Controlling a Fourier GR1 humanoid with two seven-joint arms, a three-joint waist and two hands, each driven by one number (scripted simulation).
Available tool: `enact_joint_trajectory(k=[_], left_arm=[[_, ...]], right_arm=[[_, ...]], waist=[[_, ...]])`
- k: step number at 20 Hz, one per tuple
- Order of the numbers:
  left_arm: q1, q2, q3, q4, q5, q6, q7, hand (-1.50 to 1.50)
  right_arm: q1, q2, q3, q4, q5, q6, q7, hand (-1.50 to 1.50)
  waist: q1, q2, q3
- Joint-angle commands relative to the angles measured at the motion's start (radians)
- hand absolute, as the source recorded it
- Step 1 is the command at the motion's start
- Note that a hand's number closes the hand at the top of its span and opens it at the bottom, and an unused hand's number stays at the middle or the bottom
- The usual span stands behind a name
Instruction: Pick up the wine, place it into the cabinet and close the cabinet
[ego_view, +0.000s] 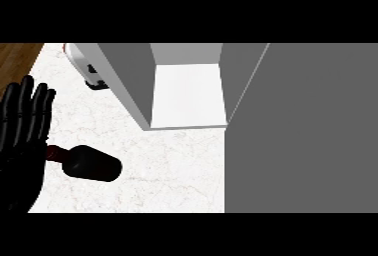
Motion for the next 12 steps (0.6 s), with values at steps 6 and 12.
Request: enact_joint_trajectory(k=[6,12], left_arm=[[0.078,-0.005,0.070,-0.035,-0.036,0.020,-0.103,-1.50],[0.054,-0.075,-0.002,-0.157,0.089,0.083,0.224,-1.50]], right_arm=[[0.196,0.026,0.047,-0.169,-0.016,0.033,-0.008,-1.50],[0.187,0.004,0.153,-0.328,-0.191,0.100,0.288,-1.50]], waist=[[0.043,-0.030,0.017],[0.044,-0.031,0.017]])
